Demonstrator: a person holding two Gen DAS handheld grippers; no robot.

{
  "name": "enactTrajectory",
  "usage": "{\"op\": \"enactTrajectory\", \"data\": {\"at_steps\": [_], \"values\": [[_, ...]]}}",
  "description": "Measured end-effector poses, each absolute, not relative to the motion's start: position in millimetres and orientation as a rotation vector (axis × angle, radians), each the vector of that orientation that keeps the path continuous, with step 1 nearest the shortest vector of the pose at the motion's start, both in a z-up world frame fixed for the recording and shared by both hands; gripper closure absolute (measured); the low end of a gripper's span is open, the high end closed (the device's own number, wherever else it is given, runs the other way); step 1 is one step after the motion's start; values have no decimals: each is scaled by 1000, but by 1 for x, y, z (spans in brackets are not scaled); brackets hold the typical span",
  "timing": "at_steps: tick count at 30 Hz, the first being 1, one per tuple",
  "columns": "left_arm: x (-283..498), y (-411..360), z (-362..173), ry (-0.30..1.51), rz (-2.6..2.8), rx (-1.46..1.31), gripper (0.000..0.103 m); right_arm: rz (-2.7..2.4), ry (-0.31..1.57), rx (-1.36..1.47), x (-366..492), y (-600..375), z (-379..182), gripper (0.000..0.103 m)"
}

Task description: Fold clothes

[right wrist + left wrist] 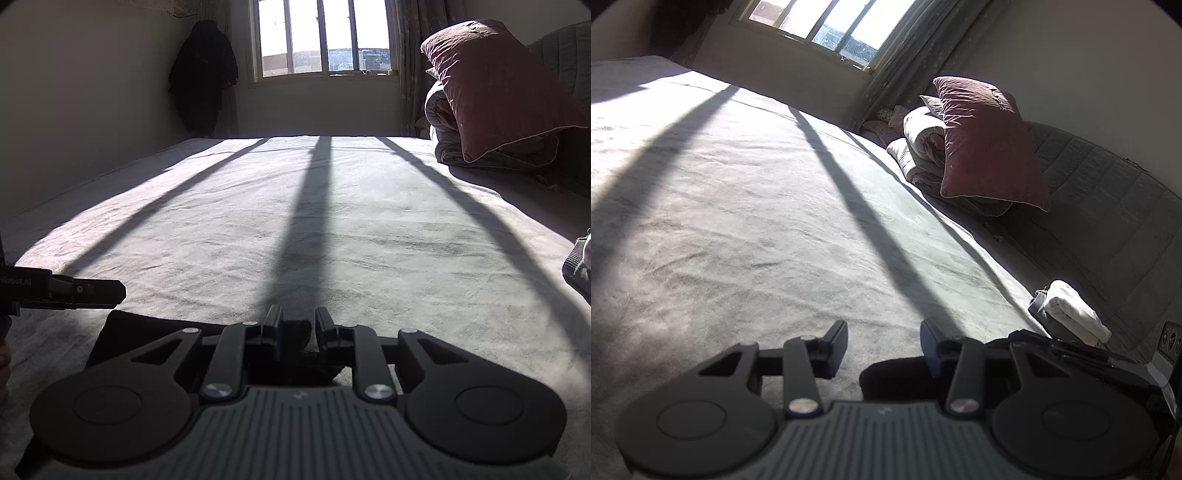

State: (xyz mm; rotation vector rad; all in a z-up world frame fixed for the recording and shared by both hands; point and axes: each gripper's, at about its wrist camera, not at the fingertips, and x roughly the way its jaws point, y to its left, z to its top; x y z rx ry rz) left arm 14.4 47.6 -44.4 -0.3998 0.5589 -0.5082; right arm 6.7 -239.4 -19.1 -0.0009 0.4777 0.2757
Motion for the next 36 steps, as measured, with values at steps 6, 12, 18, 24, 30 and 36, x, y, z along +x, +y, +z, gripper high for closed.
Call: {"op": "enactTrajectory", "data": {"at_steps": [6,12,18,24,30,36], "values": [[13,18,-47,581,-624,-234,83,433,417,-124,-30,-220,-15,78],[29,2,-64,631,-585,-138,83,461,523,-274,-30,-214,-45,84],[31,4,-64,640,-573,-151,83,411,544,-215,-32,-247,-42,84],[8,16,-43,557,-604,-186,71,392,522,-89,-37,-267,-30,76],[-17,9,-40,552,-720,-150,71,398,469,17,-28,-268,-20,76],[-47,-6,-41,521,-901,-69,71,443,448,-33,-22,-245,-22,76]]}}
